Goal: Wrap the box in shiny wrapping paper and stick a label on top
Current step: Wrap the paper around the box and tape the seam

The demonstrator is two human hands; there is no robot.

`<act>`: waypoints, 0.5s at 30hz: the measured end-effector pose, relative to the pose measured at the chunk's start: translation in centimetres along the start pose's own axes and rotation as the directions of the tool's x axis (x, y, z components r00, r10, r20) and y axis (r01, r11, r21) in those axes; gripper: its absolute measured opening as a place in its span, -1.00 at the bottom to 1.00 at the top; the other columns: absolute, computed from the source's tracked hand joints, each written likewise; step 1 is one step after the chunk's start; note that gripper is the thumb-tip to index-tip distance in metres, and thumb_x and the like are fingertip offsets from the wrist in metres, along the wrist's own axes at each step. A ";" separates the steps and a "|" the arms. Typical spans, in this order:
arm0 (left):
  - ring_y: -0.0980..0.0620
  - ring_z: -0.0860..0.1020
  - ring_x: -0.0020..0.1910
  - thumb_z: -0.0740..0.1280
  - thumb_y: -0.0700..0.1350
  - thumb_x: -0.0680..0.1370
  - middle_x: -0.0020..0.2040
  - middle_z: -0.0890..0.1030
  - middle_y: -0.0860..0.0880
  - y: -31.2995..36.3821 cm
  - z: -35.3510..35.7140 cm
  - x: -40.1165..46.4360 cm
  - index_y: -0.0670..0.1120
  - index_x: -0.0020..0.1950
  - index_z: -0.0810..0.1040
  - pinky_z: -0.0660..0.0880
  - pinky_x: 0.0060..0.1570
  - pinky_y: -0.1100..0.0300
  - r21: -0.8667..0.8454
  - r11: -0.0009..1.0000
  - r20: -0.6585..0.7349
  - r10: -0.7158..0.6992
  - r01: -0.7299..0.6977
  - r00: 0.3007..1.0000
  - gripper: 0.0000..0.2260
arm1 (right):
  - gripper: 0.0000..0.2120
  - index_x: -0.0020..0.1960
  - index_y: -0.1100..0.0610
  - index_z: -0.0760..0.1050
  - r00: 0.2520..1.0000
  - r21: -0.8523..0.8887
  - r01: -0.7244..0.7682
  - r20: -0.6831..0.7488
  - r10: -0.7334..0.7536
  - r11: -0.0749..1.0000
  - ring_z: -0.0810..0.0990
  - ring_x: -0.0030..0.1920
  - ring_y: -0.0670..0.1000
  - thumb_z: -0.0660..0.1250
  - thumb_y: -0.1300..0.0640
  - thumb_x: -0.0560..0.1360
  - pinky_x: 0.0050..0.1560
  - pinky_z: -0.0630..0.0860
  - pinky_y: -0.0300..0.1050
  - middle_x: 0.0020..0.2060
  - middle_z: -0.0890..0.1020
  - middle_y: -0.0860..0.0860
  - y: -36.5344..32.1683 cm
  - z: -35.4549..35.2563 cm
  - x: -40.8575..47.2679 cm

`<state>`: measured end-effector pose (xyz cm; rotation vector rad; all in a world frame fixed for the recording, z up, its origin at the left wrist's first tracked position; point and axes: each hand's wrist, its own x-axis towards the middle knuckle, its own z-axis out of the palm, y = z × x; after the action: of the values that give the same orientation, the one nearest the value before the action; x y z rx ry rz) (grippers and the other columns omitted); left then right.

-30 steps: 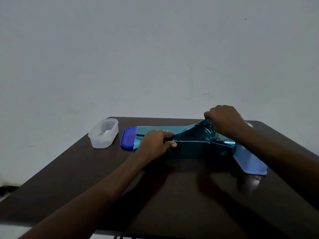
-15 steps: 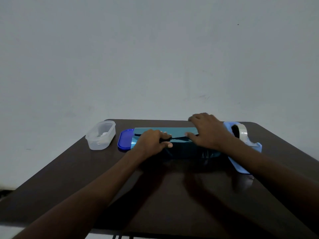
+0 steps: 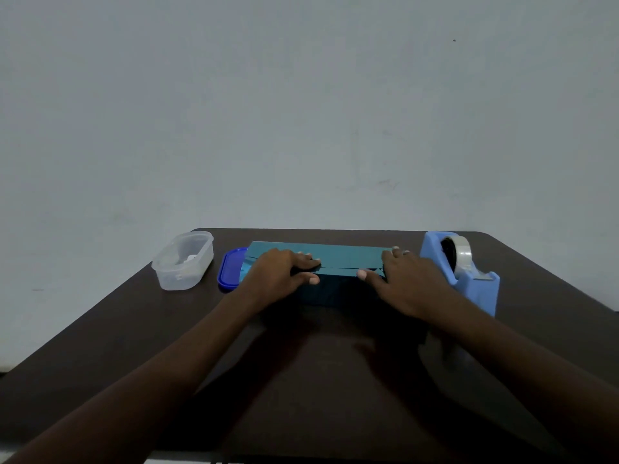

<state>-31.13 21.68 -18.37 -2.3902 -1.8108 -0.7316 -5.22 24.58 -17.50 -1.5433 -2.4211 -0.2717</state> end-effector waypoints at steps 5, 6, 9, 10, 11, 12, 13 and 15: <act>0.13 0.42 0.38 0.39 0.11 0.52 0.36 0.51 0.02 0.0 -0.2 0.1 0.07 0.35 0.53 0.28 0.41 0.18 -0.009 1.000 0.020 -0.006 0.006 1.000 -0.59 | -0.68 0.17 0.26 0.46 0.993 0.149 -0.096 -0.049 0.105 0.984 0.54 0.05 0.18 0.08 0.05 0.66 -0.12 0.36 -0.08 0.09 0.54 0.20 0.4 -1.6 2.6; 0.13 0.42 0.38 0.40 0.11 0.51 0.36 0.51 0.02 0.0 -0.2 0.0 0.07 0.35 0.53 0.29 0.41 0.16 -0.011 1.000 0.026 -0.008 0.008 1.000 -0.58 | -0.74 0.15 0.27 0.49 0.986 0.170 -0.146 -0.050 0.157 0.975 0.56 0.02 0.19 0.15 0.14 0.61 -0.15 0.37 -0.07 0.05 0.57 0.20 1.2 -1.8 3.5; 0.12 0.44 0.37 0.41 0.11 0.51 0.35 0.52 0.02 -0.2 -0.3 -0.1 0.07 0.34 0.53 0.31 0.40 0.17 -0.009 1.000 0.027 -0.013 0.014 1.000 -0.58 | -0.77 0.05 0.33 0.62 0.962 0.259 -0.242 -0.064 0.267 0.935 0.64 -0.06 0.21 0.28 0.27 0.47 -0.13 0.57 0.01 -0.05 0.69 0.23 3.6 -2.1 6.6; 0.12 0.44 0.37 0.41 0.11 0.50 0.34 0.52 0.02 -0.3 -0.3 -0.1 0.07 0.34 0.54 0.31 0.38 0.18 -0.014 1.000 0.021 -0.016 0.016 1.000 -0.58 | -0.78 0.01 0.33 0.65 0.956 0.282 -0.266 -0.045 0.289 0.922 0.65 -0.12 0.20 0.30 0.30 0.45 -0.16 0.58 -0.02 -0.09 0.70 0.22 4.2 -2.4 7.3; 0.12 0.45 0.37 0.41 0.11 0.50 0.34 0.53 0.03 -0.4 -0.4 -0.3 0.07 0.34 0.54 0.30 0.37 0.20 -0.018 1.000 0.015 -0.021 0.021 1.000 -0.58 | -0.80 -0.02 0.32 0.67 0.954 0.307 -0.282 -0.016 0.301 0.909 0.64 -0.17 0.17 0.31 0.33 0.42 -0.22 0.56 -0.06 -0.14 0.71 0.20 4.6 -2.7 8.0; 0.12 0.45 0.37 0.41 0.12 0.50 0.34 0.53 0.03 -0.5 -0.4 -0.4 0.07 0.34 0.54 0.31 0.37 0.21 -0.018 1.000 0.009 -0.024 0.024 1.000 -0.58 | -0.79 -0.05 0.31 0.68 0.956 0.329 -0.285 0.025 0.293 0.901 0.62 -0.21 0.14 0.31 0.38 0.38 -0.26 0.53 -0.09 -0.20 0.70 0.16 4.9 -3.1 8.5; 0.12 0.45 0.37 0.40 0.13 0.50 0.34 0.53 0.03 -0.6 -0.5 -0.5 0.07 0.34 0.54 0.31 0.36 0.21 -0.013 1.000 0.006 -0.028 0.028 1.000 -0.58 | -0.75 -0.06 0.30 0.69 0.961 0.341 -0.274 0.072 0.266 0.899 0.60 -0.21 0.11 0.31 0.43 0.35 -0.26 0.53 -0.09 -0.25 0.67 0.11 5.2 -3.4 8.9; 0.12 0.45 0.36 0.39 0.14 0.51 0.34 0.53 0.02 -1.0 -0.7 -0.6 0.08 0.34 0.54 0.32 0.37 0.19 -0.002 0.999 0.004 -0.033 0.033 0.999 -0.58 | -0.73 -0.02 0.27 0.67 0.965 0.333 -0.235 0.189 0.180 0.913 0.58 -0.15 0.09 0.29 0.45 0.36 -0.18 0.52 -0.08 -0.23 0.62 0.08 5.4 -3.6 8.9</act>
<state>-32.35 21.25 -18.24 -2.3695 -1.8565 -0.7328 -3.53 33.48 -11.18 -1.6806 -2.2268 0.3222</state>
